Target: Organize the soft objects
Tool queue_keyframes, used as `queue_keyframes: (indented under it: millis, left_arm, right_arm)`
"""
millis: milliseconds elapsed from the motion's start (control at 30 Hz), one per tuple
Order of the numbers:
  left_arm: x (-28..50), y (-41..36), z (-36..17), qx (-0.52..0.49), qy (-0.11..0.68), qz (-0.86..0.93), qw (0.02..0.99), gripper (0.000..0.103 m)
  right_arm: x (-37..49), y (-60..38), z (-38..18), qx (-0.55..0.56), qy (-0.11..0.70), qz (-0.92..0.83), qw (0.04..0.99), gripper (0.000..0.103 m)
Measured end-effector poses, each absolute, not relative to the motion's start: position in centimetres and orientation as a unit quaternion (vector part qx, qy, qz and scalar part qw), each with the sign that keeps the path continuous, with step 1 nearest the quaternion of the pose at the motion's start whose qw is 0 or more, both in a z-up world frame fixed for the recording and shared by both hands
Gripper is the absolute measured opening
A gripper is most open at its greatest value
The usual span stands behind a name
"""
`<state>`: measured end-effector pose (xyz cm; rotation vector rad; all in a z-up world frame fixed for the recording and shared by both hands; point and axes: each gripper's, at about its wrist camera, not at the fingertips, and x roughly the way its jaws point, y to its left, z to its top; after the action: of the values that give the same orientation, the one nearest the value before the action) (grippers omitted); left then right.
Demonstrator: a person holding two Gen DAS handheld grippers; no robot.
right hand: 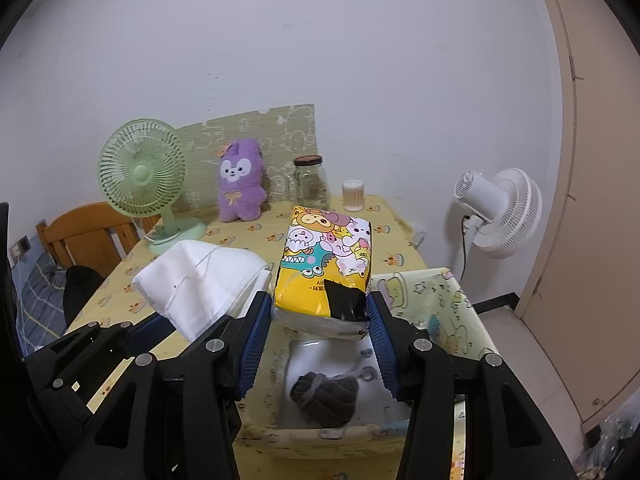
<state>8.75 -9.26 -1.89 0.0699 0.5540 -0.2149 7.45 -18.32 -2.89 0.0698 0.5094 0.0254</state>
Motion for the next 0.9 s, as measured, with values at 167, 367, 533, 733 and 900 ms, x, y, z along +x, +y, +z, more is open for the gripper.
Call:
queue_keyframes:
  millis: [167, 367, 533, 733, 900]
  left_arm:
    - [8.9, -10.4, -2.0, 0.037, 0.271, -0.113, 0.955, 0.035]
    - [9.5, -11.9, -2.3, 0.042, 0.275, -0.128, 0.952, 0.035]
    - [10.1, -13.0, -2.9, 0.048, 0.285, -0.138, 0.947, 0.036]
    - [10.9, -14.5, -3.9, 0.056, 0.3, -0.15, 0.94, 0.037]
    - [11.6, -15.5, -4.7, 0.065, 0.314, -0.161, 0.933, 0.043]
  right_arm:
    - [7.6, -19.5, -3.1, 0.036, 0.253, 0.003, 0.967, 0.052]
    - [8.0, -20.8, -3.5, 0.038, 0.254, -0.01, 0.966, 0.052]
    - [8.4, -22.1, -4.1, 0.042, 0.261, -0.021, 0.964, 0.052]
    - [8.7, -23.4, -5.1, 0.048, 0.272, -0.034, 0.96, 0.052]
    - [9.2, -24.3, -6.0, 0.053, 0.283, -0.045, 0.957, 0.052]
